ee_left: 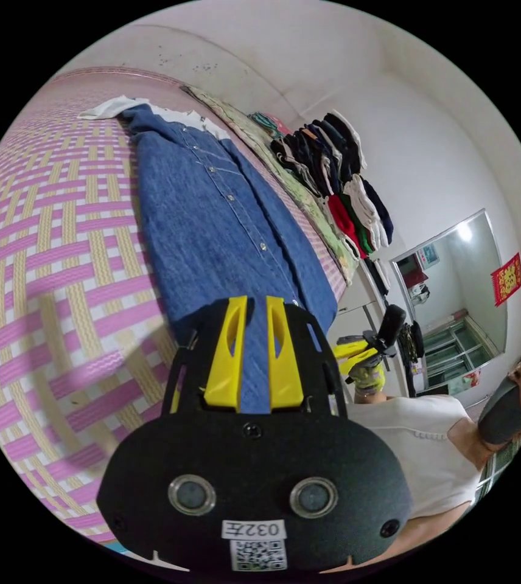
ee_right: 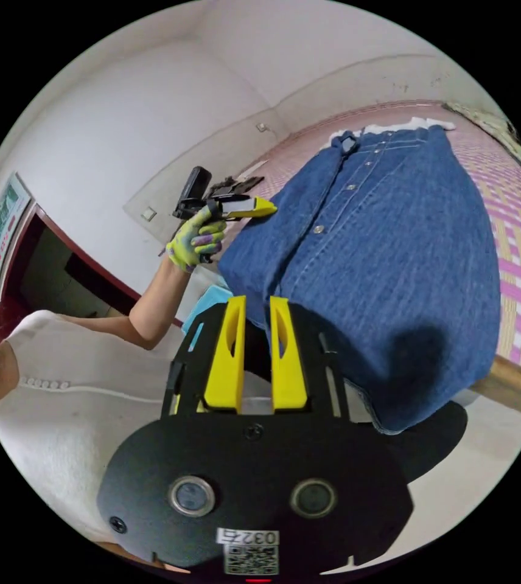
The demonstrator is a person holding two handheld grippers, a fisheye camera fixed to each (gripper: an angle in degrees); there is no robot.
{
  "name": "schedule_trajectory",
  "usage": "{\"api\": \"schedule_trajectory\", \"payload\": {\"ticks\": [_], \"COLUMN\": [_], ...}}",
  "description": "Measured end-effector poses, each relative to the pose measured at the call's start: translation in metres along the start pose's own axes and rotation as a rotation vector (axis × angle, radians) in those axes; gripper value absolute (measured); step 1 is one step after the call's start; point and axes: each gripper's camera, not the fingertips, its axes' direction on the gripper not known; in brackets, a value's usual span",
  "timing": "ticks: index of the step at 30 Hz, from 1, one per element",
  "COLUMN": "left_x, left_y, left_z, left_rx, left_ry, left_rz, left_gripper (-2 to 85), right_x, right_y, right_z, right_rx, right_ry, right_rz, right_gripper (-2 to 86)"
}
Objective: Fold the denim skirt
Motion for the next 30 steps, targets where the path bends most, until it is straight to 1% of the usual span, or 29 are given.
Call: {"api": "schedule_trajectory", "payload": {"ticks": [1, 3, 4, 7, 9, 11, 13, 14, 15, 16, 18, 20, 21, 22, 24, 26, 28, 30], "left_x": [0.0, 0.0, 0.001, 0.007, 0.009, 0.002, -0.007, -0.013, -0.016, -0.02, -0.024, -0.022, -0.02, -0.016, -0.012, -0.009, -0.005, -0.004], "left_y": [0.004, 0.008, 0.009, 0.011, 0.012, 0.015, 0.019, 0.023, 0.025, 0.03, 0.036, 0.041, 0.042, 0.046, 0.052, 0.06, 0.064, 0.063], "left_z": [0.006, 0.019, 0.028, 0.057, 0.08, 0.108, 0.111, 0.11, 0.109, 0.107, 0.108, 0.125, 0.131, 0.142, 0.157, 0.172, 0.178, 0.187], "left_rx": [-0.004, -0.023, -0.033, -0.071, -0.118, -0.186, -0.166, -0.154, -0.142, -0.113, -0.087, -0.124, -0.138, -0.171, -0.215, -0.245, -0.234, -0.226], "left_ry": [-0.017, -0.023, 0.002, 0.077, 0.085, 0.028, 0.022, 0.049, 0.064, 0.084, 0.118, 0.184, 0.188, 0.168, 0.121, 0.123, 0.156, 0.115], "left_rz": [0.014, 0.033, 0.051, 0.105, 0.135, 0.133, 0.125, 0.121, 0.122, 0.13, 0.14, 0.183, 0.195, 0.22, 0.253, 0.291, 0.33, 0.323], "left_gripper": [1.8, 1.8, 1.8, 1.8, 1.7, 1.2, 0.1, 0.0, -0.1, 0.0, 0.1, 0.3, 0.3, 0.4, 0.4, 0.1, 0.3, 1.6], "right_x": [0.003, 0.012, 0.017, 0.017, 0.017, 0.015, 0.002, -0.014, -0.023, -0.036, -0.036, -0.003, 0.004, 0.013, 0.019, 0.026, 0.035, 0.045], "right_y": [0.003, 0.003, 0.002, 0.001, 0.002, 0.005, 0.005, 0.007, 0.008, 0.011, 0.015, 0.019, 0.021, 0.028, 0.036, 0.045, 0.05, 0.056], "right_z": [-0.001, 0.007, 0.016, 0.042, 0.053, 0.058, 0.047, 0.032, 0.024, 0.014, 0.017, 0.053, 0.059, 0.061, 0.054, 0.044, 0.042, 0.042], "right_rx": [0.019, -0.011, -0.049, -0.152, -0.155, -0.128, -0.098, -0.054, -0.032, -0.006, -0.031, -0.227, -0.245, -0.22, -0.136, -0.034, -0.011, -0.013], "right_ry": [0.017, -0.031, -0.058, -0.004, -0.019, -0.077, -0.128, -0.149, -0.138, -0.081, -0.002, 0.019, 0.01, -0.018, -0.028, 0.046, 0.027, -0.013], "right_rz": [0.021, 0.052, 0.069, 0.069, 0.043, 0.008, -0.035, -0.099, -0.13, -0.172, -0.188, -0.079, -0.05, -0.002, 0.042, 0.099, 0.139, 0.185], "right_gripper": [7.5, 7.9, 8.0, 8.3, 7.7, 2.4, 0.2, -0.3, -0.3, -0.3, 0.2, 3.9, 5.5, 7.3, 7.8, 7.7, 7.5, 7.4]}}
